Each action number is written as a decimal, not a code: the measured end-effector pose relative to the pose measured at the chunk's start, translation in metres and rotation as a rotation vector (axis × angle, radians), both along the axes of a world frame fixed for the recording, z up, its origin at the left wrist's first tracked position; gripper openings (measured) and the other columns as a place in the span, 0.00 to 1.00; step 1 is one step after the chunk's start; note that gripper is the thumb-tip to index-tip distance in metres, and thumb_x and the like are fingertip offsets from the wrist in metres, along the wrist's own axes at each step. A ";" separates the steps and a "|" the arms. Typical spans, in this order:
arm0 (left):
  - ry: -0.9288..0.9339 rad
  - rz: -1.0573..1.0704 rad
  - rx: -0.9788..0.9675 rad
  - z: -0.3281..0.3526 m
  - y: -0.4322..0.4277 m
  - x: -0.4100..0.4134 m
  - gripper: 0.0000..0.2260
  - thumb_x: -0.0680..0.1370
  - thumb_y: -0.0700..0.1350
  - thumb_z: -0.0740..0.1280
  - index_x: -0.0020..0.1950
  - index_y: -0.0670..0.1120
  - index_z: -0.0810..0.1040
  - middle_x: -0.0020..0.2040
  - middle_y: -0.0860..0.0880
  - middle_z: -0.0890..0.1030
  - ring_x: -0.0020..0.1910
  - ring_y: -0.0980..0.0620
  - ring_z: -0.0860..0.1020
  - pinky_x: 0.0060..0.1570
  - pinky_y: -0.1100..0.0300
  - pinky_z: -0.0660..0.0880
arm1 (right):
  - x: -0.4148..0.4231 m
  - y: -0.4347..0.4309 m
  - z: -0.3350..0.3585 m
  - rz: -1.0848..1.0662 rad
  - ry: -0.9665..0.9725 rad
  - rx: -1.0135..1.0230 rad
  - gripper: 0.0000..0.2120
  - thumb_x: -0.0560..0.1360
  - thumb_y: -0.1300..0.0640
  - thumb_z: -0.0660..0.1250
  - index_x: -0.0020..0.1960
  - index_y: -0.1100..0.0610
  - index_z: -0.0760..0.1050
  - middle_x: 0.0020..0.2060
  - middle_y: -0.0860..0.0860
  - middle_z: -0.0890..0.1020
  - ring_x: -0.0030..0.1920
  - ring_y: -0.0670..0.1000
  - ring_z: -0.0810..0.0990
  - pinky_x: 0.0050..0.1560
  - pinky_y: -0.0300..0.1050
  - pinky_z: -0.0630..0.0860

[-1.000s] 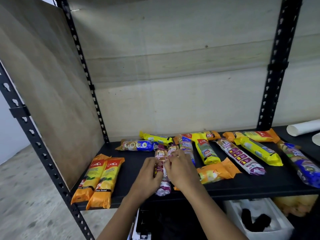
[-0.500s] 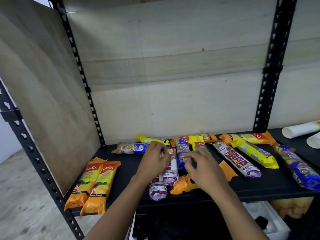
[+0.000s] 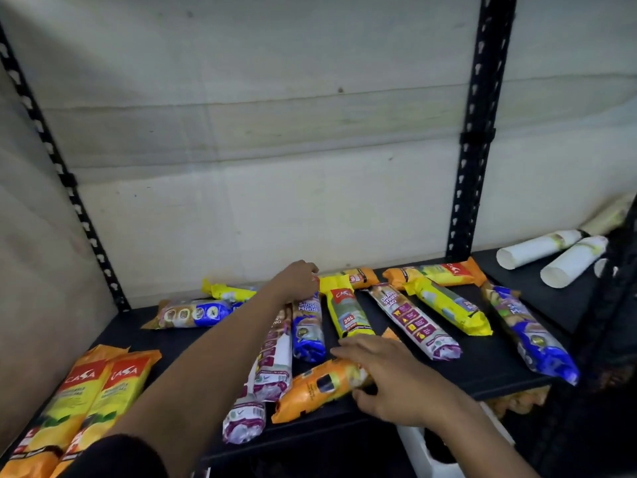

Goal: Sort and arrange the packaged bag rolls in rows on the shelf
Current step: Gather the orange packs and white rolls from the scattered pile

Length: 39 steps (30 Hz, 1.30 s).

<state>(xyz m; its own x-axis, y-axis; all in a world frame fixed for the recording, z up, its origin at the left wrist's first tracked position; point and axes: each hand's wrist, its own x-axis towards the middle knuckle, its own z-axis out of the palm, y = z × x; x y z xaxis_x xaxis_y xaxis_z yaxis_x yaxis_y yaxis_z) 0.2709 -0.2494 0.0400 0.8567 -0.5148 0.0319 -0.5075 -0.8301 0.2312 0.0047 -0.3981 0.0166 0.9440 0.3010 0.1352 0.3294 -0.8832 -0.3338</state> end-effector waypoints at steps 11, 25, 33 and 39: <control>0.088 -0.042 0.256 0.006 -0.026 0.032 0.29 0.73 0.55 0.71 0.71 0.44 0.73 0.66 0.44 0.78 0.60 0.45 0.78 0.59 0.49 0.77 | 0.011 -0.003 -0.008 0.082 -0.102 -0.016 0.23 0.80 0.50 0.62 0.73 0.39 0.64 0.69 0.38 0.69 0.69 0.45 0.61 0.68 0.49 0.59; -0.307 0.141 -0.105 0.002 0.010 0.016 0.21 0.73 0.46 0.69 0.66 0.52 0.76 0.59 0.46 0.78 0.59 0.43 0.77 0.57 0.49 0.74 | 0.007 -0.036 0.002 0.026 -0.251 0.177 0.22 0.78 0.58 0.69 0.67 0.39 0.71 0.64 0.33 0.70 0.70 0.43 0.65 0.67 0.44 0.67; -0.350 0.277 -0.341 0.034 0.084 -0.040 0.21 0.73 0.51 0.72 0.65 0.53 0.78 0.56 0.46 0.79 0.55 0.44 0.78 0.51 0.51 0.75 | 0.012 0.008 0.031 -0.091 -0.387 0.197 0.18 0.78 0.41 0.64 0.68 0.38 0.70 0.62 0.35 0.74 0.60 0.41 0.72 0.56 0.42 0.72; -0.361 0.442 -0.459 0.046 0.183 -0.122 0.15 0.69 0.50 0.70 0.56 0.55 0.83 0.50 0.52 0.83 0.48 0.51 0.80 0.46 0.54 0.78 | 0.027 0.080 0.042 -0.048 -0.368 0.292 0.14 0.77 0.38 0.63 0.60 0.41 0.74 0.55 0.37 0.77 0.53 0.41 0.75 0.47 0.44 0.75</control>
<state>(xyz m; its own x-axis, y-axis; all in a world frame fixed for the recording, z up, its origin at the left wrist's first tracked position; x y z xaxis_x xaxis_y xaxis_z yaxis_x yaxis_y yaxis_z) 0.1485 -0.0669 0.0860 0.8765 0.0096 0.4814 -0.2580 -0.8348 0.4864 0.0312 -0.3178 0.0583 0.8292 0.1582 0.5360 0.4338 -0.7869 -0.4389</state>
